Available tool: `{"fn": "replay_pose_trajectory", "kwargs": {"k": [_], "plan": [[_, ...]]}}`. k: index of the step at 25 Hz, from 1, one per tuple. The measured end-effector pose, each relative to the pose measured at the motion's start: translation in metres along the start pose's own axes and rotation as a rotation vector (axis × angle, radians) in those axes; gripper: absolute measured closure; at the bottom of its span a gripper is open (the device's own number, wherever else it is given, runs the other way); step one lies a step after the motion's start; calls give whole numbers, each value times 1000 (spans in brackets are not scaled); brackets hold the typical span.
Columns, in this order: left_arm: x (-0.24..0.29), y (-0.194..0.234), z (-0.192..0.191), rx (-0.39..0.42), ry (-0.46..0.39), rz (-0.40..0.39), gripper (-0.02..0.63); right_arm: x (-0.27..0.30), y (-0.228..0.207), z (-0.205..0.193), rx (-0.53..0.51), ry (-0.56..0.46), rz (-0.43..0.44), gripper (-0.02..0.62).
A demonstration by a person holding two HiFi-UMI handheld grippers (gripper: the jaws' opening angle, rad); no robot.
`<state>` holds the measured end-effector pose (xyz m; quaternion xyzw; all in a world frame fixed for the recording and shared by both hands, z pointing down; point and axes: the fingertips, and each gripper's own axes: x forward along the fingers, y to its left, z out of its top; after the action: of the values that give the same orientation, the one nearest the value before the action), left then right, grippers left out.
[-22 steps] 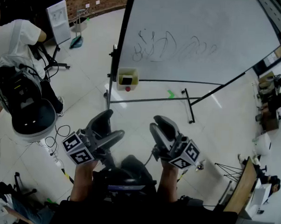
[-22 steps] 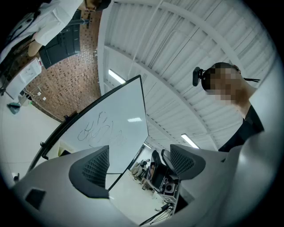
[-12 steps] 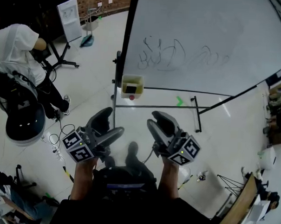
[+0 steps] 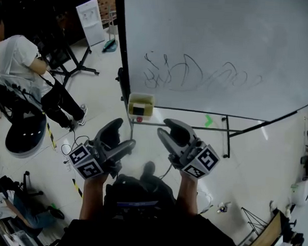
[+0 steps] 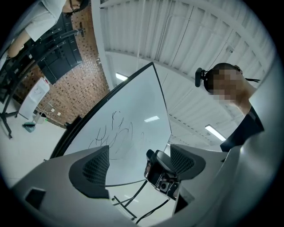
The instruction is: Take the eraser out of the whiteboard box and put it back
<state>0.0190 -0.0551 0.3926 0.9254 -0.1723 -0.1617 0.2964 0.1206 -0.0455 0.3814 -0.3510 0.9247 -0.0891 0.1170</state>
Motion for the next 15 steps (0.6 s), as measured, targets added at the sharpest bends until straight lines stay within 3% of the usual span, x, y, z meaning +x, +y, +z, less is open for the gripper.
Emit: {"fn": "replay_pose_trajectory", "kwargs": {"k": [8, 15], "plan": [[18, 13, -12, 6, 15, 89, 178, 1, -38, -30, 24, 96, 12, 403], [22, 35, -9, -12, 15, 82, 178, 21, -58, -53, 3, 178, -12, 391]]}}
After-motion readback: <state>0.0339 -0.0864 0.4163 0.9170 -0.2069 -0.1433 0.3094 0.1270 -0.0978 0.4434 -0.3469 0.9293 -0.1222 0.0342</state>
